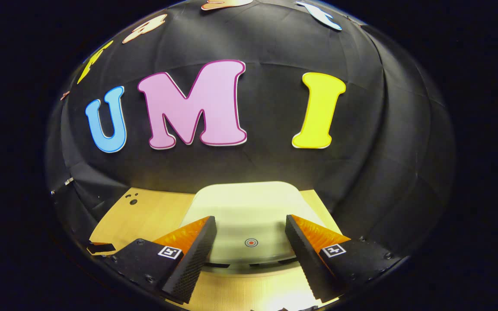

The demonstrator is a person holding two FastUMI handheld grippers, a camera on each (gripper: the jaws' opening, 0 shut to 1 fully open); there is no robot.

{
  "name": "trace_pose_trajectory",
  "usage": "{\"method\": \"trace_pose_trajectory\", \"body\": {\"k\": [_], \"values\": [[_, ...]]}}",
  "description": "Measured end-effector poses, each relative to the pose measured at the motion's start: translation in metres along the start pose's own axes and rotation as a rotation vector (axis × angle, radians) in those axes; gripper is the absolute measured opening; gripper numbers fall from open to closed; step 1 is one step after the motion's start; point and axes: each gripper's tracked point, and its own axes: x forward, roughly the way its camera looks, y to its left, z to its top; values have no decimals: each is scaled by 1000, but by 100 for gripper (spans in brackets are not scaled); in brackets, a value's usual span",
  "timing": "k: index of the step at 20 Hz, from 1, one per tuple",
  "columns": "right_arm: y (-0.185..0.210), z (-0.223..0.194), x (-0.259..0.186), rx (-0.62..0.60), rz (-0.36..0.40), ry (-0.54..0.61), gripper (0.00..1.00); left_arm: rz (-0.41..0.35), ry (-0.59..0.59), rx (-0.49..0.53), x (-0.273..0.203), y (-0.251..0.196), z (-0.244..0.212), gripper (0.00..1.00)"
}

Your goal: Press the lid of the desktop garbage bin to open it, pick up the crumpled paper on the desktop and throw it into the bin, then pick up the pop can on the desktop and drop it into the bin, and finally close the garbage bin lid.

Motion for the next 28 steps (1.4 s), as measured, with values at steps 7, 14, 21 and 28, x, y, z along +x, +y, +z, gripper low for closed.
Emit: {"method": "trace_pose_trajectory", "body": {"k": [7,14,21,28], "values": [[6,-14,1,-17,15,-2,100,9,24,47,-1,-13,-7,96],[8,-17,0,-13,22,-31,100,7,37,92,10,-39,-7,96],[9,-24,-1,-11,28,-39,100,14,26,87,12,-53,-1,96],[8,3,-9,57,32,-109,100,5,-24,61,8,-57,8,96]]}}
